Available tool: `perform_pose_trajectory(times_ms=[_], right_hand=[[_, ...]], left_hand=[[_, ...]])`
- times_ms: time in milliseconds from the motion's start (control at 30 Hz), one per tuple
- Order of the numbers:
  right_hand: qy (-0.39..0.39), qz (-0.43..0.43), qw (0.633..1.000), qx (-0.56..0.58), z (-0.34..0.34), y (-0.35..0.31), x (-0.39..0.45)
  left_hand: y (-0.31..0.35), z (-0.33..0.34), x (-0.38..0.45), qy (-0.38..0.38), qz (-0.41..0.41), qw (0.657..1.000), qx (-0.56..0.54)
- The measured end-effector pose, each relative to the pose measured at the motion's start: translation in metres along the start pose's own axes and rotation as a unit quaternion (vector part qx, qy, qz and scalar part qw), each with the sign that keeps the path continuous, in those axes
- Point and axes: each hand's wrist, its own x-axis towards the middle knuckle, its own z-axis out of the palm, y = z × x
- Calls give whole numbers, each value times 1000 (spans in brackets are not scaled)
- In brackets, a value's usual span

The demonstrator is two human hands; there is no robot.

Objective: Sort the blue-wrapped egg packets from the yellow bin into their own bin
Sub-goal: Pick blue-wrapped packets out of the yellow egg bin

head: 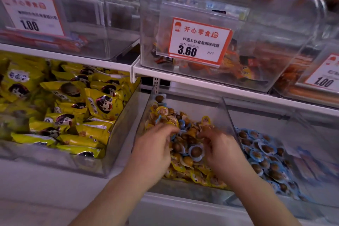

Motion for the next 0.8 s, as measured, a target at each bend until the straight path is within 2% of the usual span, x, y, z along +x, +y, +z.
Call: perform_pose_trajectory(times_ms=[67, 100, 167, 267, 500, 667, 800], right_hand=[[-48, -43, 998, -16, 3, -2, -1], [-70, -65, 995, -9, 6, -5, -2], [-105, -87, 991, -4, 12, -10, -4], [-127, -77, 987, -54, 21, -13, -2], [-119, -26, 989, -85, 29, -8, 11], [-90, -93, 991, -39, 30, -7, 7], [-109, -89, 990, -19, 32, -9, 3]], left_hand=[[-4, 4, -2, -29, 92, 991, 91], [-6, 6, -1, -46, 111, 987, 109], [-10, 14, 2, -97, 113, 981, 127], [-16, 26, 7, -154, 79, 974, 148], [-27, 33, 6, -87, 36, 983, 157], [-29, 29, 6, -43, 47, 992, 112], [-26, 23, 8, -16, 10, 997, 71]])
